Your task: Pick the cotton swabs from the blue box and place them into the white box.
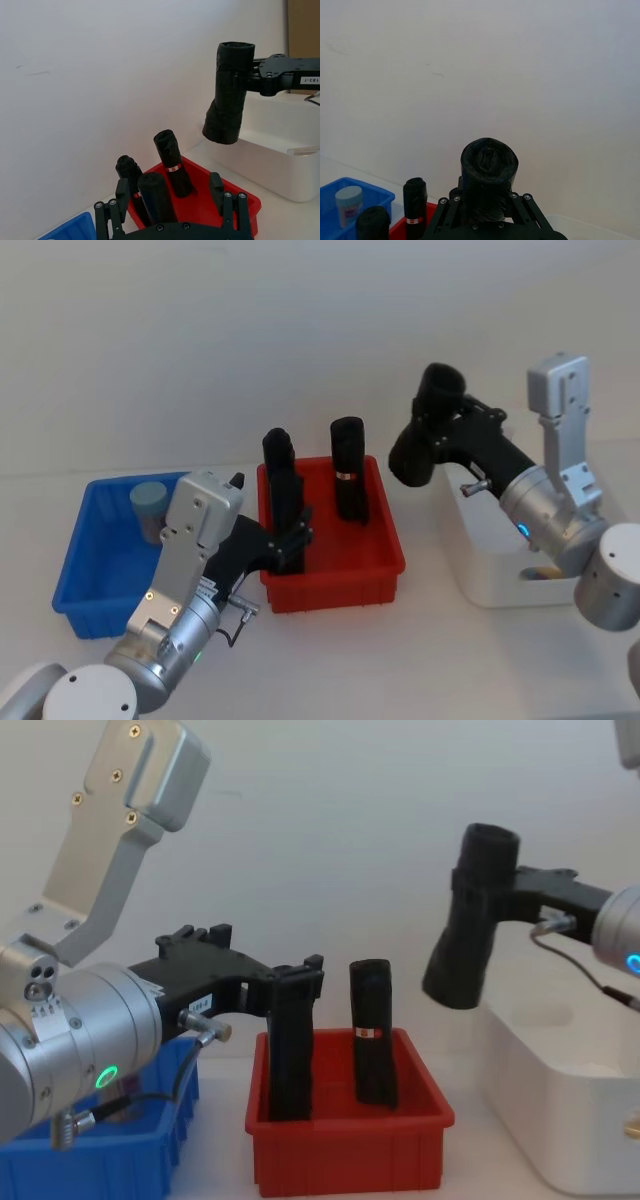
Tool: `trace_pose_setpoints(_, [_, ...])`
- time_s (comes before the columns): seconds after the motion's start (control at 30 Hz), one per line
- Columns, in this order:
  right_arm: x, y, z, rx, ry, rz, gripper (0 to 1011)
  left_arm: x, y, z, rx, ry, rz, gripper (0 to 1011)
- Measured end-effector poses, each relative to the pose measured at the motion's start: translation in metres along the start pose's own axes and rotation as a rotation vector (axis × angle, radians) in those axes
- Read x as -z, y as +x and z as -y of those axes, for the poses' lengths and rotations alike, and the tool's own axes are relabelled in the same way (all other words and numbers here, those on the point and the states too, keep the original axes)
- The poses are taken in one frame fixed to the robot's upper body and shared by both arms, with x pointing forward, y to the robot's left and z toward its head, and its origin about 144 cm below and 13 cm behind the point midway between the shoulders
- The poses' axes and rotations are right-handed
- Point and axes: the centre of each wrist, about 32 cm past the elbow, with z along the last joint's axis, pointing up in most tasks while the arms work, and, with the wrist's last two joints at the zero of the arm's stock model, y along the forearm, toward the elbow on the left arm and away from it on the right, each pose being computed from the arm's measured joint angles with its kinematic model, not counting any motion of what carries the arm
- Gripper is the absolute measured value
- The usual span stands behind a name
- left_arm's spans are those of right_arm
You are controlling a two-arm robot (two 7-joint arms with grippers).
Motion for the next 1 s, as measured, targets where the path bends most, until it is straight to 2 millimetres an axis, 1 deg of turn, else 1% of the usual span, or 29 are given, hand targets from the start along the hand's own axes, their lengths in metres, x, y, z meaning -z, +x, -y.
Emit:
trace_pose_setpoints(0.37, [-0.013,0.006,0.027,0.145,-0.054,0.003,358,0.0,0.0,0.0,0.0,0.0,0.0,1004])
trace_pose_setpoints(0.67, [-0.014,0.01,0.042,0.213,-0.129,-0.002,358,0.0,0.0,0.0,0.0,0.0,0.0,1004])
trace_pose_setpoints(0.9, [-0.012,0.012,0.049,0.238,-0.174,-0.006,358,0.0,0.0,0.0,0.0,0.0,0.0,1004])
trace_pose_setpoints(0.93, [-0.012,0.012,0.051,0.242,-0.183,-0.006,364,0.0,0.0,0.0,0.0,0.0,0.0,1004])
trace_pose_setpoints(1.0, [-0.012,0.013,0.052,0.245,-0.19,-0.007,425,0.0,0.0,0.0,0.0,0.0,0.0,1004])
